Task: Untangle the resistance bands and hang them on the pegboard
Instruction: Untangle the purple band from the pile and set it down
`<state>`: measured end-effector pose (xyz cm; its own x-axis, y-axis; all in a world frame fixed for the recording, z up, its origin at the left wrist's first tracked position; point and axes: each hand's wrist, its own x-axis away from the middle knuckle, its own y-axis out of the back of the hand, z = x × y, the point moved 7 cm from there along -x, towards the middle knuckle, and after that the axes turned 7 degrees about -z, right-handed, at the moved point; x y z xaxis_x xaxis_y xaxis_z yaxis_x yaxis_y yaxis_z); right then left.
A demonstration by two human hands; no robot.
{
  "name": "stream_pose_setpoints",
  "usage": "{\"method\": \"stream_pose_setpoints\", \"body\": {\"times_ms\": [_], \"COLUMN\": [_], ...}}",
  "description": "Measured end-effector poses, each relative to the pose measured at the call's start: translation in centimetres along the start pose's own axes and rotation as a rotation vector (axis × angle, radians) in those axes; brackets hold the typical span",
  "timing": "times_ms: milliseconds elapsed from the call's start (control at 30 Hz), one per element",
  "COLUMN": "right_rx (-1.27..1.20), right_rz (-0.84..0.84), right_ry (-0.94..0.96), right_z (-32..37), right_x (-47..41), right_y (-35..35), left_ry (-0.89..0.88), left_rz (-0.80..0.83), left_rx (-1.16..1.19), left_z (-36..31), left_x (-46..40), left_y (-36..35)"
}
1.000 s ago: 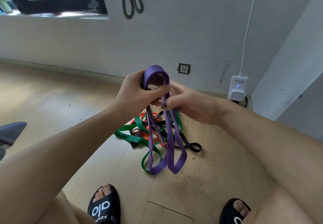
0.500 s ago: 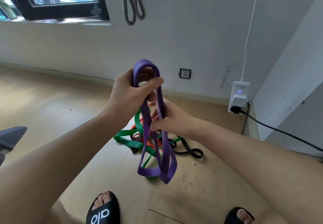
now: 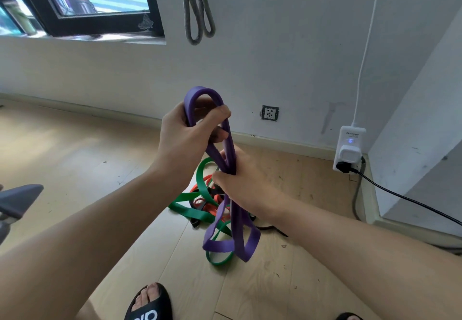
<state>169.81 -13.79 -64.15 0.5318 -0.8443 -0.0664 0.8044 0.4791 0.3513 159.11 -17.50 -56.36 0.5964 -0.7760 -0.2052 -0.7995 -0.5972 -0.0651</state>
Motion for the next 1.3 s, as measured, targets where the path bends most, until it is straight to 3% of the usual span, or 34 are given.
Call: {"method": "stream_pose_setpoints", "body": {"times_ms": [133, 267, 467, 600, 867, 1067, 1233, 1300], "right_rx": [0.078, 0.228, 0.550, 0.694, 0.459, 0.370, 0.341, 0.338], "right_rz": [0.030, 0.006, 0.130, 0.216, 0.220, 0.245, 0.199, 0.196], "right_ry": [0.021, 0.047, 0.123, 0.212, 0.056, -0.008, 0.009, 0.036], "right_z": [-0.1, -0.2, -0.9, -0.8, -2.3, -2.8, -1.6, -0.6], "right_x": [-0.3, -1.1, -1.2, -1.0, -0.9, -0.6, -0.5, -0.3], "right_y": [1.1, 3.0, 4.3, 3.1, 5.6, 7.1, 6.3, 5.4], "left_ry": [0.000, 0.002, 0.005, -0.317, -0.332, -0.330, -0.224, -0.101], "left_rz": [0.019, 0.171, 0.625, 0.693, 0.604, 0.535, 0.781, 0.876], "left_rx": [-0.047, -0.126, -0.829, -1.331, -0.972, -1.022, -1.294, -1.243], "left_z": [0.4, 0.8, 3.7, 3.8, 1.6, 1.5, 4.5, 5.9], "left_x": [-0.7, -1.6, -0.9, 0.3, -0.4, -2.1, -1.2, 0.3], "left_y": [1.1, 2.2, 3.0, 0.3, 0.1, 2.4, 2.8, 2.2]}}
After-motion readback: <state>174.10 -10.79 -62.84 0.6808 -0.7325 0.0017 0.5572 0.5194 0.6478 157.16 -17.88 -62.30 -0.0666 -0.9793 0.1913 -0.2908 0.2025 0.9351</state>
